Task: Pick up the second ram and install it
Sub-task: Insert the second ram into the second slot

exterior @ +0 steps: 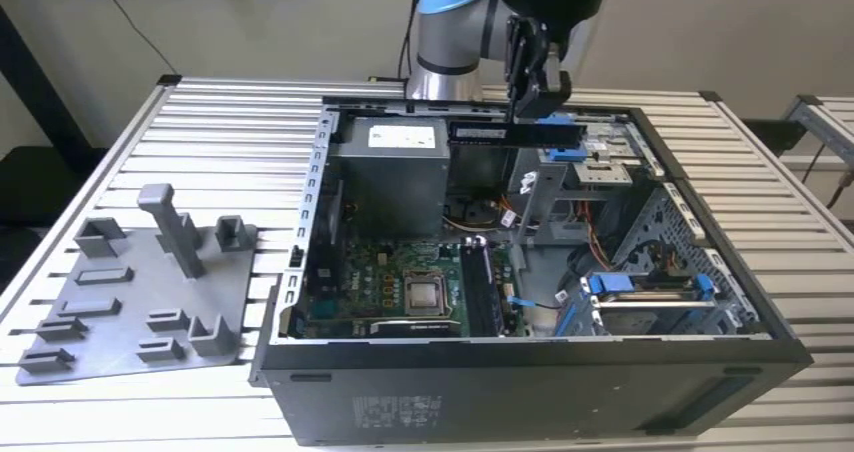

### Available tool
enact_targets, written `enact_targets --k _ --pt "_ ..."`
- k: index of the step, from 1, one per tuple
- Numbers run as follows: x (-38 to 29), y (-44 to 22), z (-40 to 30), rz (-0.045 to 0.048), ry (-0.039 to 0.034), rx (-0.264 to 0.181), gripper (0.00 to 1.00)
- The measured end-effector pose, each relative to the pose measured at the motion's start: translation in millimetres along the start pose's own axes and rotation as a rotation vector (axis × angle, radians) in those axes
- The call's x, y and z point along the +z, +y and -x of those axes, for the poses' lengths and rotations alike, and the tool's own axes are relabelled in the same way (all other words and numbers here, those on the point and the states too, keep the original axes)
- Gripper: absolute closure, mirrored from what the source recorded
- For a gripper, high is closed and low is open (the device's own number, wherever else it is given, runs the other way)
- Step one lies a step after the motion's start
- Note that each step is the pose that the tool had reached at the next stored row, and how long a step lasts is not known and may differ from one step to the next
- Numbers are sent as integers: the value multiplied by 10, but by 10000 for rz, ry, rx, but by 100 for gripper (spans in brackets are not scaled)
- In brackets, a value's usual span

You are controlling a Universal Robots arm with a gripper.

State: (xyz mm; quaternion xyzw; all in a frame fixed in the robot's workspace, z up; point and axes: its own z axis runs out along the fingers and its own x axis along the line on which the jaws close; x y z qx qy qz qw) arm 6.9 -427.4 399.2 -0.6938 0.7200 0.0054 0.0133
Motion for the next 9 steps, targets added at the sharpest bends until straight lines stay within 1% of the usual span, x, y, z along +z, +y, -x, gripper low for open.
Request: enact_targets --k 9 --pt "0 0 0 -21 11 790 86"
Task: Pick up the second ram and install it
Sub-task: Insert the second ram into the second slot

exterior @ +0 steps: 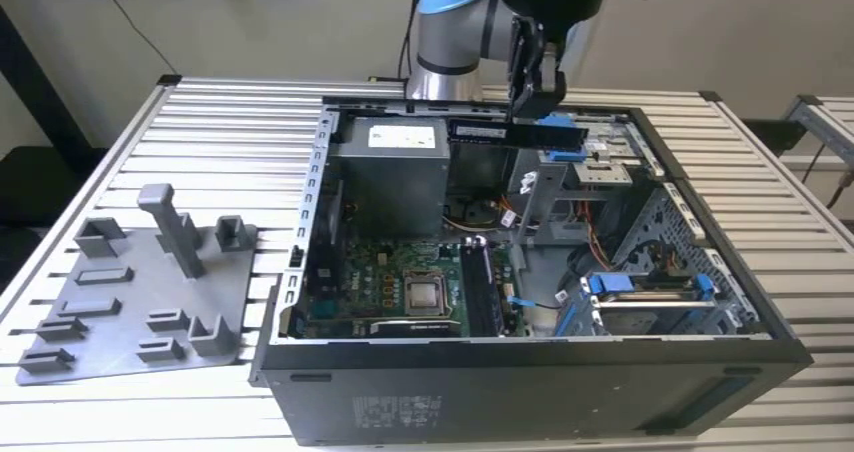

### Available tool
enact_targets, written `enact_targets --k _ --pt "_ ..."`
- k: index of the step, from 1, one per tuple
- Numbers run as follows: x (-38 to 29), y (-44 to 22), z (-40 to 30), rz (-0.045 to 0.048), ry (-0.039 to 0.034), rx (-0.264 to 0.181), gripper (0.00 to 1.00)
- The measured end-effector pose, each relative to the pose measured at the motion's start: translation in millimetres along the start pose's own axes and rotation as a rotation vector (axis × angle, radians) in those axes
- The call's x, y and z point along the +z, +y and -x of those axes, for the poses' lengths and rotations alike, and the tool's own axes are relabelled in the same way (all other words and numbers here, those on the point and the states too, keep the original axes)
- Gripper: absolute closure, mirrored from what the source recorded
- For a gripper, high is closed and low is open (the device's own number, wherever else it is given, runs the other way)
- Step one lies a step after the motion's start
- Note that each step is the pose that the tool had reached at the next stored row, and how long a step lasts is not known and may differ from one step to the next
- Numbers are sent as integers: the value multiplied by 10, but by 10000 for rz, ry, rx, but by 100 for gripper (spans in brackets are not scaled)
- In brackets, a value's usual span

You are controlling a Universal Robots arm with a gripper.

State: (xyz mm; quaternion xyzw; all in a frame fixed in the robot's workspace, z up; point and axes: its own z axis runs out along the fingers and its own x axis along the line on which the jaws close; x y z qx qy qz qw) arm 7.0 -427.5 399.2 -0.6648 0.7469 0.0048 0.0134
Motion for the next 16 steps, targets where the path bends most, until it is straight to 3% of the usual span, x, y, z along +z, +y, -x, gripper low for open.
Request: enact_targets --k 9,16 --pt "2 0 -1 -36 16 1339 86" --pt "8 0 -6 -45 20 1792 86"
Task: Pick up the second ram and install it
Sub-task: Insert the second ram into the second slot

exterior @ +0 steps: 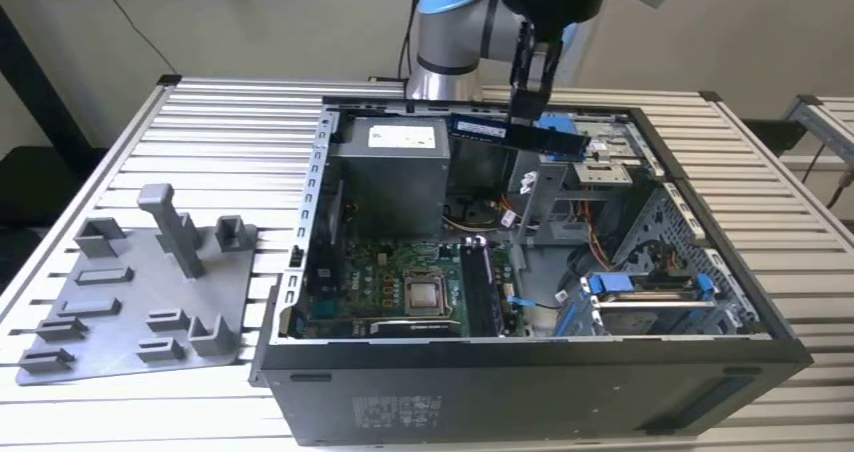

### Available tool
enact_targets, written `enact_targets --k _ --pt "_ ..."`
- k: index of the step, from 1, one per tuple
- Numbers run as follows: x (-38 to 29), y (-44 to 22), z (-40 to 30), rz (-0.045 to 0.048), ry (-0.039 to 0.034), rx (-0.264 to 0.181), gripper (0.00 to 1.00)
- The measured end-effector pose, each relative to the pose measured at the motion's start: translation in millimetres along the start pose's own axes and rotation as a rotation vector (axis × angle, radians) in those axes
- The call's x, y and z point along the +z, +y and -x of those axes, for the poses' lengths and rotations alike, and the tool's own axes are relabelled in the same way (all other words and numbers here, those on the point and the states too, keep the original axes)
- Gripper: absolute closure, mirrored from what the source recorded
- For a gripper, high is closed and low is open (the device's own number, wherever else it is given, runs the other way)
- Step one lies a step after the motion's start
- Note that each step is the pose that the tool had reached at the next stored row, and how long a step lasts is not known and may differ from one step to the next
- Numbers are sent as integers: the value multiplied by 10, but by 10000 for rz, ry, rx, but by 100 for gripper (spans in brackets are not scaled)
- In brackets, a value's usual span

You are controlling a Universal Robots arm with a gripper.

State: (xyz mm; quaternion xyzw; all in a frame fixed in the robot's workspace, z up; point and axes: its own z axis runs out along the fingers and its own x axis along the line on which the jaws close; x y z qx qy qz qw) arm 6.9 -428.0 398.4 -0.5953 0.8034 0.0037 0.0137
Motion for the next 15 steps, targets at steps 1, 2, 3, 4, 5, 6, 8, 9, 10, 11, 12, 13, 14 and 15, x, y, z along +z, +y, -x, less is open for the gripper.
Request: enact_targets --k 1,2,3,4,5,6,8,9,10,11,12,13,14,15 --pt "0 0 -1 -3 3 112 86" --pt "0 -1 -1 -6 6 241 86" --pt "1 -1 -1 -9 7 369 86" --pt "0 -1 -1 -13 10 502 86" --pt "1 -2 -1 -17 9 645 86" --pt "2 -1 -1 -21 10 810 86" --pt "3 -1 -1 -28 12 1061 86" --pt "3 -1 -1 -30 13 1166 86" --pt "3 -1 -1 -33 15 1286 86" --pt "4 -1 -1 -37 17 1408 86" --pt "5 -1 -1 -40 18 1534 86" --pt "5 -1 -1 -44 20 1667 86" --pt "5 -1 -1 -48 23 1819 86" --pt "6 -1 -1 -52 24 1961 86"
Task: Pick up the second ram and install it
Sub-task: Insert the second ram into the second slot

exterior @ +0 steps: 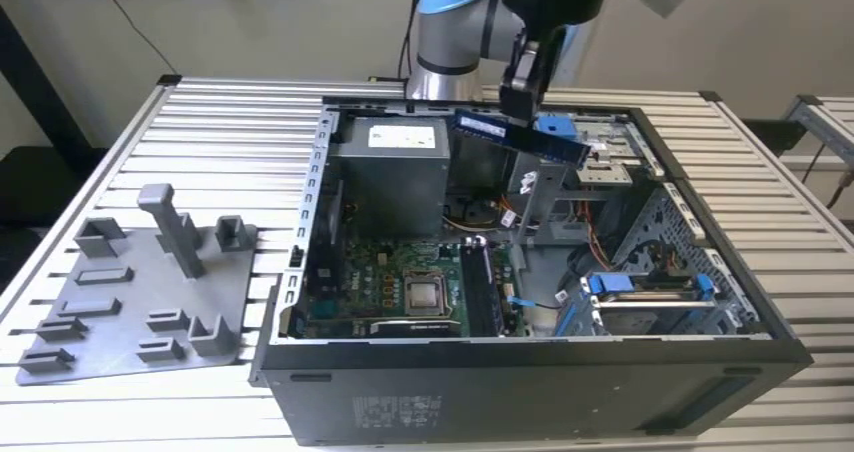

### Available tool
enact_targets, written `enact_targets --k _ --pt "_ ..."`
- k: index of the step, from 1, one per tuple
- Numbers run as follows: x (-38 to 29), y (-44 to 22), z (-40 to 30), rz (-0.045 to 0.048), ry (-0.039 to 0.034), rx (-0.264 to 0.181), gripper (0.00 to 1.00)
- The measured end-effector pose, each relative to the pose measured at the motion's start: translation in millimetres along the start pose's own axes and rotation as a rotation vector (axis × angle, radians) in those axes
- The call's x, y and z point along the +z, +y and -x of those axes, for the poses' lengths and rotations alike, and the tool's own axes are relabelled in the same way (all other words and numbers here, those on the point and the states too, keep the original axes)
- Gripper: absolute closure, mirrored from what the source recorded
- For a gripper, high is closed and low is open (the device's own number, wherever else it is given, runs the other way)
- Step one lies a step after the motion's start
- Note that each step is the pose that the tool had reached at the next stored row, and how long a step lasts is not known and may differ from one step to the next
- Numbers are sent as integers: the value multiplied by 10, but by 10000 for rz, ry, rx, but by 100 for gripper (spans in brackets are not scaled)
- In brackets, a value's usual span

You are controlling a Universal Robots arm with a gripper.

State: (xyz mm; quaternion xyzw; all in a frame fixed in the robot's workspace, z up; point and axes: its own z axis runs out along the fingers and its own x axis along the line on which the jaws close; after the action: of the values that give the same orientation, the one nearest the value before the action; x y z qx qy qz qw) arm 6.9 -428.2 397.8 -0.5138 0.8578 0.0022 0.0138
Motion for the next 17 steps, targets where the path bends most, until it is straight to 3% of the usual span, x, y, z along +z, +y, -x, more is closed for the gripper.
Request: enact_targets --k 17 --pt "6 0 0 -70 38 2469 86"
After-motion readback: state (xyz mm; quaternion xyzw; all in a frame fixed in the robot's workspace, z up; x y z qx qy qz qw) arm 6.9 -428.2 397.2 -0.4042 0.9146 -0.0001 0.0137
